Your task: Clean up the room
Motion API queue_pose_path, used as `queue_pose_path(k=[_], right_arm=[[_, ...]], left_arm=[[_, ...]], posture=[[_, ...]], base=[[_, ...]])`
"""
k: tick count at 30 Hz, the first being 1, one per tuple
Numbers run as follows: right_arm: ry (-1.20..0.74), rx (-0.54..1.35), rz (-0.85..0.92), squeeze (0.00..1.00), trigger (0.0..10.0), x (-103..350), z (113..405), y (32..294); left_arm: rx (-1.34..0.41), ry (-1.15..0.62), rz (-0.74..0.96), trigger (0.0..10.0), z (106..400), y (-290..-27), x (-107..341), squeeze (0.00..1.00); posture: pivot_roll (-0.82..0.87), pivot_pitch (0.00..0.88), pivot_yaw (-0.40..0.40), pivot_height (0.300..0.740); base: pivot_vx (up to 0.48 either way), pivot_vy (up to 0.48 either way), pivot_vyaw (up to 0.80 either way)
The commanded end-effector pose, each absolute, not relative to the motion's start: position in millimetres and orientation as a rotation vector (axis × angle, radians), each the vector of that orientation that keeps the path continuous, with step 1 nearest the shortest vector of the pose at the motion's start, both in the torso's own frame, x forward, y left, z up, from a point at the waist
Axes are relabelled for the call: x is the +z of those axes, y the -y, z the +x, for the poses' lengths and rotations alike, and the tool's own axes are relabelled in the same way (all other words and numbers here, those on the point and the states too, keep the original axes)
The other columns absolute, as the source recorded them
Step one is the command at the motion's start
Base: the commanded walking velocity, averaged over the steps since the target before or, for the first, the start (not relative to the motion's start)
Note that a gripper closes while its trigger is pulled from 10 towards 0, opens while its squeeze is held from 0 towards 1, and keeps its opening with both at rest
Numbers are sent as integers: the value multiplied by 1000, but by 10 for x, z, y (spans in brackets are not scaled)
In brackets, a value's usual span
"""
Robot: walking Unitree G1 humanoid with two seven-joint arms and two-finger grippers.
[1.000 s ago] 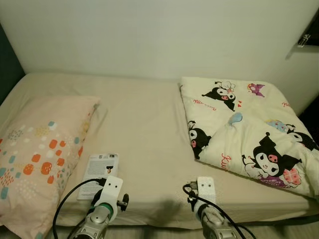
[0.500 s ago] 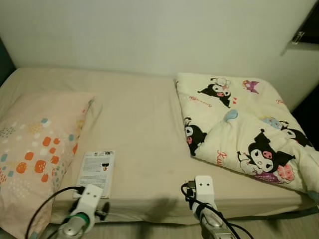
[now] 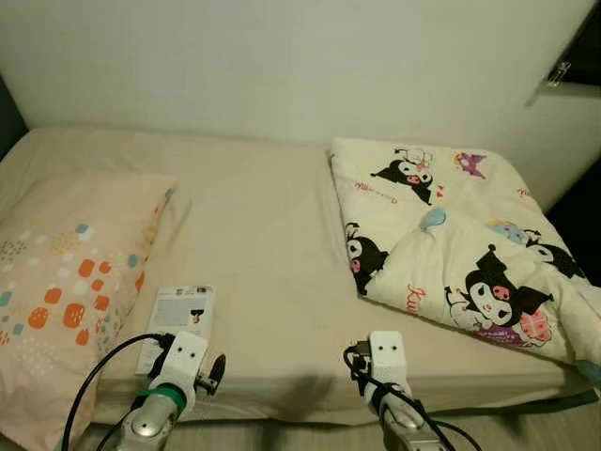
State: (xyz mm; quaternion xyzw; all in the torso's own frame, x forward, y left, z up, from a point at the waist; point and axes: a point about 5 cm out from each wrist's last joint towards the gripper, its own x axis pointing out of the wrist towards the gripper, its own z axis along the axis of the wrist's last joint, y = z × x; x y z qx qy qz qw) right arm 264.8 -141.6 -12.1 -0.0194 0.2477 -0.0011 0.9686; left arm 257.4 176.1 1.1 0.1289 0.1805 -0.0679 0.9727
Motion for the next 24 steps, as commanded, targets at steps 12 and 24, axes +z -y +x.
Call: queue_pose_path(k=[12, 24], right_arm=[[-520, 17, -65, 0, 10000, -105, 2669, 1457], [-435, 52, -112, 0, 10000, 228, 3070, 1436]], left_arm=[[-139, -385, 257, 10000, 2529, -1646, 73, 0], [-132, -370, 280, 10000, 2668, -1599, 221, 0]], posture=[[110, 0, -52, 740], [129, 32, -80, 740]], base=[[0, 0, 0], [0, 0, 0]])
